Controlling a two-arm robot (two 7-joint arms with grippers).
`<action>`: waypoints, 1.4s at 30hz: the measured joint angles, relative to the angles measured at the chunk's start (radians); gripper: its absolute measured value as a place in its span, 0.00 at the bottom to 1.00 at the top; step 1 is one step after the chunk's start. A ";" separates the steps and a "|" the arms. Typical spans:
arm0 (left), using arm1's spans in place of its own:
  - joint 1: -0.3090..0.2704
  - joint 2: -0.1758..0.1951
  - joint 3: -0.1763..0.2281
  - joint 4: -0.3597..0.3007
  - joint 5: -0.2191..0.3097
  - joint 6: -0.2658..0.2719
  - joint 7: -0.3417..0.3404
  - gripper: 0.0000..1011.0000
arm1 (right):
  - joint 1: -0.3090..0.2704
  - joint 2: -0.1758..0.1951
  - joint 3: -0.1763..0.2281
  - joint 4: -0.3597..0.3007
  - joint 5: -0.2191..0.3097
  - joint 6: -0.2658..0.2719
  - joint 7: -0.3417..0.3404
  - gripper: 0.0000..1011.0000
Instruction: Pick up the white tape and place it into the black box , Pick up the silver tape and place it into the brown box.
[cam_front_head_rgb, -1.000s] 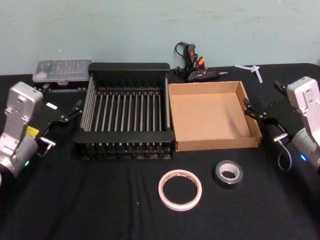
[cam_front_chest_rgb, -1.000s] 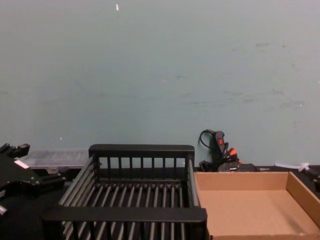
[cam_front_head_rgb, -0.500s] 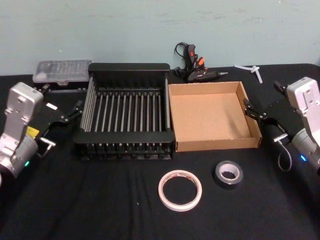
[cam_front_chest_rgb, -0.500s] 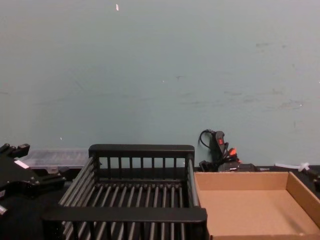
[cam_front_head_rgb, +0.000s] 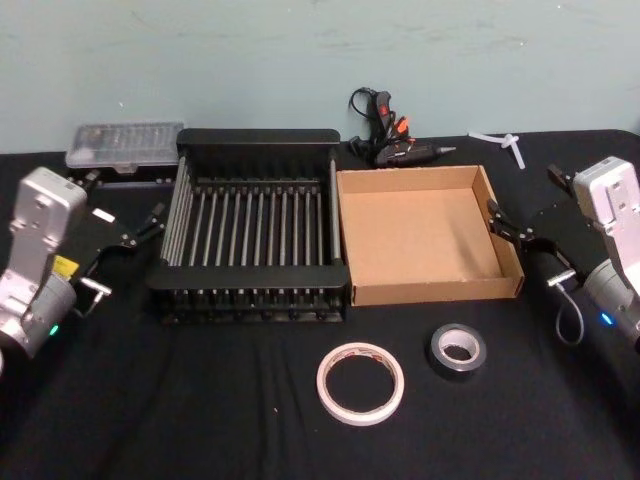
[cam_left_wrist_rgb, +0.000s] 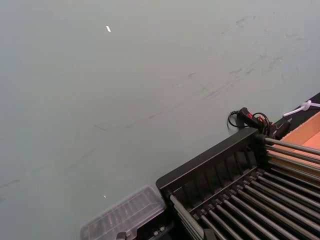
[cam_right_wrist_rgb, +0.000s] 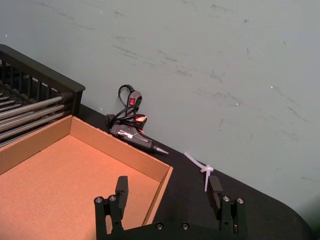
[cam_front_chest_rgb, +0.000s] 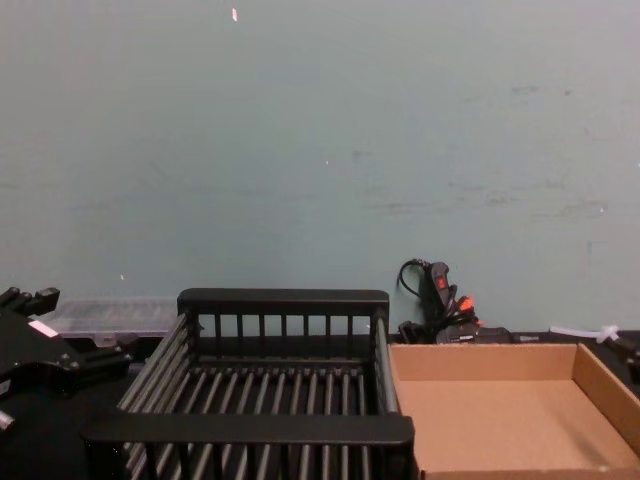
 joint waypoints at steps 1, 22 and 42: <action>0.000 0.000 0.000 0.000 0.000 0.000 0.000 0.99 | 0.000 0.000 0.000 0.000 0.000 0.000 0.000 0.99; 0.000 0.000 0.000 0.000 0.000 0.000 0.000 0.99 | -0.012 -0.007 0.018 -0.005 0.003 0.007 0.012 0.99; 0.000 0.000 0.000 0.000 0.000 0.000 0.000 0.99 | -0.081 -0.017 0.092 -0.103 0.044 0.048 0.064 0.99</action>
